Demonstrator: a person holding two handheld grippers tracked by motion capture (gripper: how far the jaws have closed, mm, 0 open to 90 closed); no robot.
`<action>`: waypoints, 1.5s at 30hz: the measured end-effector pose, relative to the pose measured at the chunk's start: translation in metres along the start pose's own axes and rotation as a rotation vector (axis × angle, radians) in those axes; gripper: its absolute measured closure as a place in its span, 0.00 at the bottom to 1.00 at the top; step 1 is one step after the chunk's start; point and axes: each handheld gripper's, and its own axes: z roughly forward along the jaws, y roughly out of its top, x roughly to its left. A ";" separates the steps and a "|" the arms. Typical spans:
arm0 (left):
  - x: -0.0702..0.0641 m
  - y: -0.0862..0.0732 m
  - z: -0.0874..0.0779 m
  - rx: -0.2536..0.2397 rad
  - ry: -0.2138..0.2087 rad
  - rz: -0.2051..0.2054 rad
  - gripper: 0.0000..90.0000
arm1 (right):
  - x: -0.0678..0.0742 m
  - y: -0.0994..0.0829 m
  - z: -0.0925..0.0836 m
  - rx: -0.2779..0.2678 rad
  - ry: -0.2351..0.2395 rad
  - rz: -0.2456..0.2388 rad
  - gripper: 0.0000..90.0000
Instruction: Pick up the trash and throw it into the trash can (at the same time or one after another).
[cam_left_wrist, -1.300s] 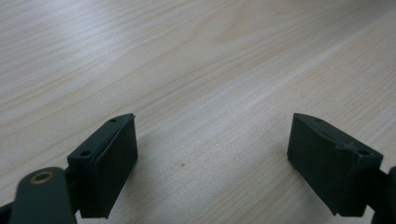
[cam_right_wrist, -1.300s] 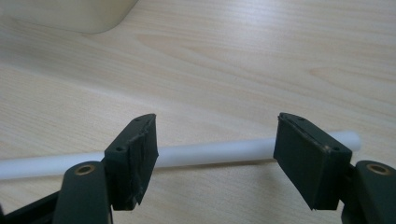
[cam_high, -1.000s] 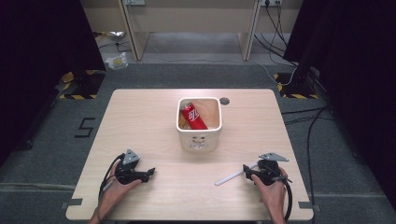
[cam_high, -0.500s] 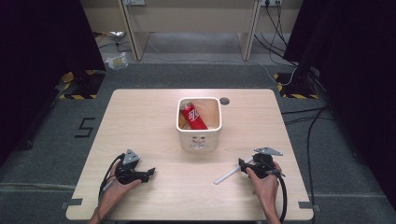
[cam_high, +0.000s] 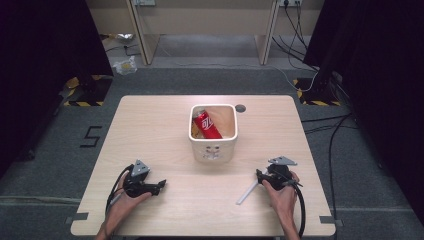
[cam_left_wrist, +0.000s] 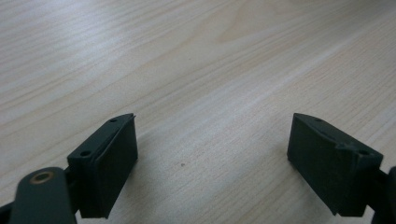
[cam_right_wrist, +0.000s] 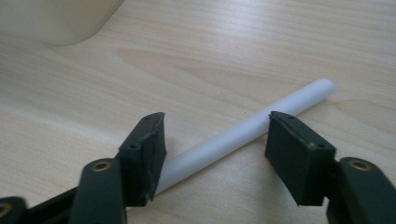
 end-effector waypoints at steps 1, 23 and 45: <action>0.000 0.000 0.000 0.000 0.000 -0.001 0.17 | -0.001 0.000 0.000 0.000 0.003 -0.008 0.48; 0.000 0.000 0.000 -0.001 0.000 -0.001 0.17 | -0.012 0.003 -0.023 -0.020 0.084 -0.091 0.68; 0.000 0.000 0.000 0.000 0.000 0.000 0.17 | -0.011 -0.024 -0.029 0.015 0.101 -0.090 0.88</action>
